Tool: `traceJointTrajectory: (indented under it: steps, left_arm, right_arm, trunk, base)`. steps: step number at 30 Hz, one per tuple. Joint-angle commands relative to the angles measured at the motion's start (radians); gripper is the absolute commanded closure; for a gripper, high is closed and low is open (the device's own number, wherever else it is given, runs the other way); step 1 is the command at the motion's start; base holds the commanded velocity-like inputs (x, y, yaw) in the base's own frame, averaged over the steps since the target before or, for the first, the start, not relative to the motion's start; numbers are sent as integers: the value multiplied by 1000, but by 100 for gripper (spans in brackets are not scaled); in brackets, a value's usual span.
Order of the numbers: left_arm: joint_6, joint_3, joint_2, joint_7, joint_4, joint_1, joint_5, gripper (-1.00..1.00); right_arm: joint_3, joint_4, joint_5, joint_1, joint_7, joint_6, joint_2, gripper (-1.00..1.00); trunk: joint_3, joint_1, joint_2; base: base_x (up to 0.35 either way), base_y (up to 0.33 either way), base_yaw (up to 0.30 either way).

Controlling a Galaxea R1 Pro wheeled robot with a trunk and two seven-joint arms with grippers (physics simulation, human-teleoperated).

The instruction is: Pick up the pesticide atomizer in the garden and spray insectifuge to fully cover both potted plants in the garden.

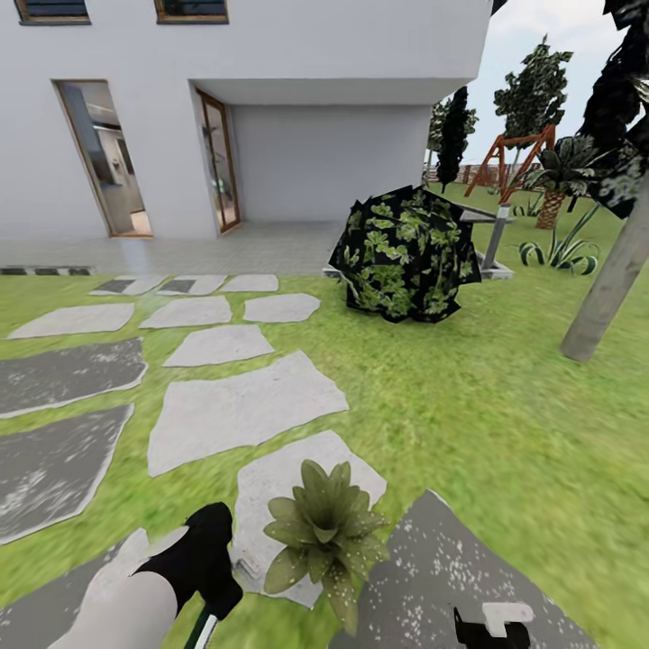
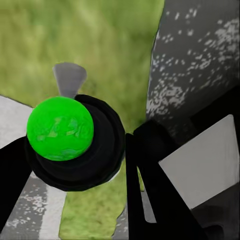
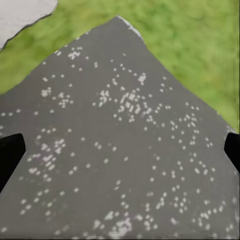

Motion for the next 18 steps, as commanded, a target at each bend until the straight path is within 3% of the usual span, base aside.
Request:
traceJointTrajectory:
  steps: [1,5,9,14,15,17,18]
  left_arm:
    - [2,-1,-9,-12,-2,0,-11,100]
    - [3,-2,-12,-15,7,0,-12,100]
    - [2,-4,20,-15,25,1,-12,100]
    - [2,-3,31,-13,57,1,-13,100]
    - [0,3,31,-17,59,1,-5,100]
    - [-46,52,30,-21,59,1,64,100]
    - [-59,59,29,-20,59,1,80,100]
  right_arm:
    - [-5,2,11,-1,-5,-4,0,-100]
    - [-5,2,11,-1,-5,-4,0,-100]
    - [-5,2,11,-1,-5,-4,0,-100]
    - [-5,2,11,-1,-5,-4,0,-100]
    - [-5,2,11,-1,-5,-4,0,-100]
    - [-4,2,11,-1,-5,-4,0,-100]
    - [-4,2,11,-1,-5,-4,0,-100]
  trunk:
    - [-1,0,0]
    - [-1,0,0]
    - [-1,0,0]
    - [-1,0,0]
    - [-1,0,0]
    - [-1,0,0]
    - [-1,0,0]
  base:
    - [0,1,-288]
    - [0,0,-155]
    - [0,0,-11]
    - [0,0,0]
    - [0,0,0]
    - [0,0,0]
    - [0,0,0]
